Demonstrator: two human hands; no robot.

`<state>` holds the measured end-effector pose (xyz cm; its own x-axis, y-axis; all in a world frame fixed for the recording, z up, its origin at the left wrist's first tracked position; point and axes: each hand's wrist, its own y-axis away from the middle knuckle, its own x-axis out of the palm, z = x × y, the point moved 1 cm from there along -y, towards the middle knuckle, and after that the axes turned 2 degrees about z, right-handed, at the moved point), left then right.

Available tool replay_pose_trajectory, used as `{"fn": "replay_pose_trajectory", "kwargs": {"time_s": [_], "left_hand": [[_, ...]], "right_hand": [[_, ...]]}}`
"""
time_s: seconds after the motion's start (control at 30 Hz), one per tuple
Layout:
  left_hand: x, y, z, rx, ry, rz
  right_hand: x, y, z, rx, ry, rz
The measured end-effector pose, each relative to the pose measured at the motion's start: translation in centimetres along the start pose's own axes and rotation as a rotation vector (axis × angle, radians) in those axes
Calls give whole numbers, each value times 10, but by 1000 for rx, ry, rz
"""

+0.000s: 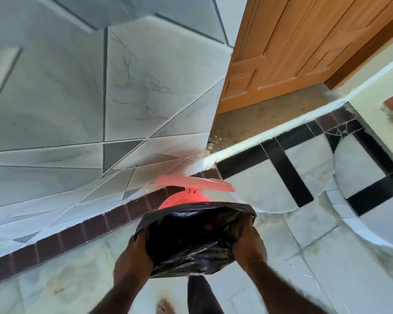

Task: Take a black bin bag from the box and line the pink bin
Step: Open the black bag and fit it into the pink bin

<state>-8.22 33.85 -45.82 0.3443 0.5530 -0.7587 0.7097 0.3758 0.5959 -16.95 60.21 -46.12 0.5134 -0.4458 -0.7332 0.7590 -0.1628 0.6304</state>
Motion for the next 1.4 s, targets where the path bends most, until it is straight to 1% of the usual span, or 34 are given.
{"fn": "replay_pose_trajectory", "kwargs": {"time_s": [0.2,0.47,0.57,0.67,0.8,0.9,1.1,1.23,1.3,1.4], "left_hand": [[22,-53,-1,43,9,3],[71,-104,35,52,-31,86],[88,-117,41,42,-25,103],[105,-129,43,60,-8,104],[124,-144,44,114,-7,115],[133,-150,45,118,-20,118],[140,-149,47,109,-39,134],[144,-142,57,137,-107,198],[146,-136,63,135,-150,220],[143,-135,72,40,-134,203]], "right_hand": [[35,-33,4,26,24,4],[101,-63,0,97,39,31],[122,-68,-2,97,34,42],[139,-76,-5,97,27,20],[159,-90,-9,75,103,44],[168,-99,-11,51,163,75],[178,-102,-15,108,162,143],[182,-93,-21,125,193,223],[179,-91,-31,168,186,210],[168,-91,-44,267,108,152]]}}
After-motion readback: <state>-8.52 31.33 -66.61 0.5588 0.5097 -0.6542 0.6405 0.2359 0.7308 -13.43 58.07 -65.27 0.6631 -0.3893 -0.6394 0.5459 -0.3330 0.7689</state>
